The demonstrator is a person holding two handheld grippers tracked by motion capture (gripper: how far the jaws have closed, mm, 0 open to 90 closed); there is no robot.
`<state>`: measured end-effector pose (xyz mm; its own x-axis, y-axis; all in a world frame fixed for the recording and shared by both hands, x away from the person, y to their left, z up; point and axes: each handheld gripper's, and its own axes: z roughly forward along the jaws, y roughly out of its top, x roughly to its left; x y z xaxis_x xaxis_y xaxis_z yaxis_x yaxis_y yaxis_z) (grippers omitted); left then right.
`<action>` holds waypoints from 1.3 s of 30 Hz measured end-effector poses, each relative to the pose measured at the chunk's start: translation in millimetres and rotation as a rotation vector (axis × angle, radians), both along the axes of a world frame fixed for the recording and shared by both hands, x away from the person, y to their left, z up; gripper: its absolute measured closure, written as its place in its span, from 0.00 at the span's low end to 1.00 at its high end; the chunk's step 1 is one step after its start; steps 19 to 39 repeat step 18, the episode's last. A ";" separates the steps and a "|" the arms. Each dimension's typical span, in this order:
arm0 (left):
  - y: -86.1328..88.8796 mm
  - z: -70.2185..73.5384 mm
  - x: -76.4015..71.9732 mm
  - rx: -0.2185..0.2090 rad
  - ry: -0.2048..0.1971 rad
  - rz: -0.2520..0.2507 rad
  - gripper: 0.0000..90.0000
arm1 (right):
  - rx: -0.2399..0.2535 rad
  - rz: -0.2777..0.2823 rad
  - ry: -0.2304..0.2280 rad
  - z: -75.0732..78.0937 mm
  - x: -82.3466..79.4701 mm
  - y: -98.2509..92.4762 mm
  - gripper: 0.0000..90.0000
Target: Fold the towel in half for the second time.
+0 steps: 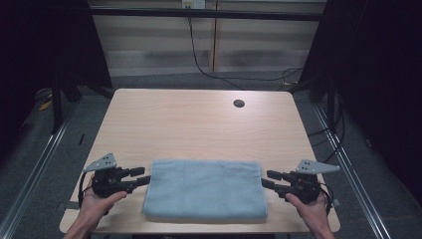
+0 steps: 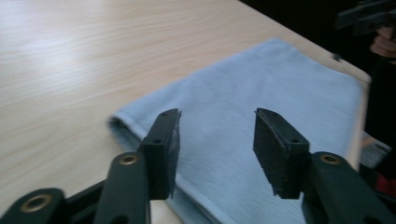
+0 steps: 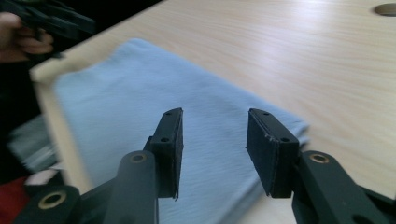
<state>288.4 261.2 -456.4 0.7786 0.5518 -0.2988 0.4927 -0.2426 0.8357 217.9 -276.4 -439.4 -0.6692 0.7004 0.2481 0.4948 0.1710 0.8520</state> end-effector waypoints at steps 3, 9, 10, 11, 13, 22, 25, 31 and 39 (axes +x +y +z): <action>0.8 -5.8 21.3 0.051 0.001 0.054 0.50 | -0.040 -0.077 0.003 -4.4 17.4 -4.7 0.58; 3.7 -23.9 40.4 0.114 0.055 0.213 0.42 | -0.068 -0.213 0.021 -23.2 45.3 -19.6 0.49; 4.6 -26.6 42.7 0.133 0.069 0.215 0.42 | -0.080 -0.215 0.038 -26.5 47.2 -21.0 0.48; 6.0 -28.0 43.2 0.139 0.071 0.214 0.40 | -0.070 -0.218 0.069 -30.1 48.6 -22.9 0.44; 10.7 -30.9 42.3 0.127 0.079 0.224 0.38 | -0.054 -0.245 0.074 -35.6 46.0 -25.2 0.43; 18.7 -34.7 40.7 0.139 0.074 0.248 0.28 | -0.132 -0.278 0.097 -44.5 37.5 -29.8 0.37; 18.7 -34.7 40.7 0.139 0.074 0.248 0.28 | -0.132 -0.278 0.097 -44.5 37.5 -29.8 0.37; 18.7 -34.7 40.7 0.139 0.074 0.248 0.28 | -0.132 -0.278 0.097 -44.5 37.5 -29.8 0.37; 18.7 -34.7 40.7 0.139 0.074 0.248 0.28 | -0.132 -0.278 0.097 -44.5 37.5 -29.8 0.37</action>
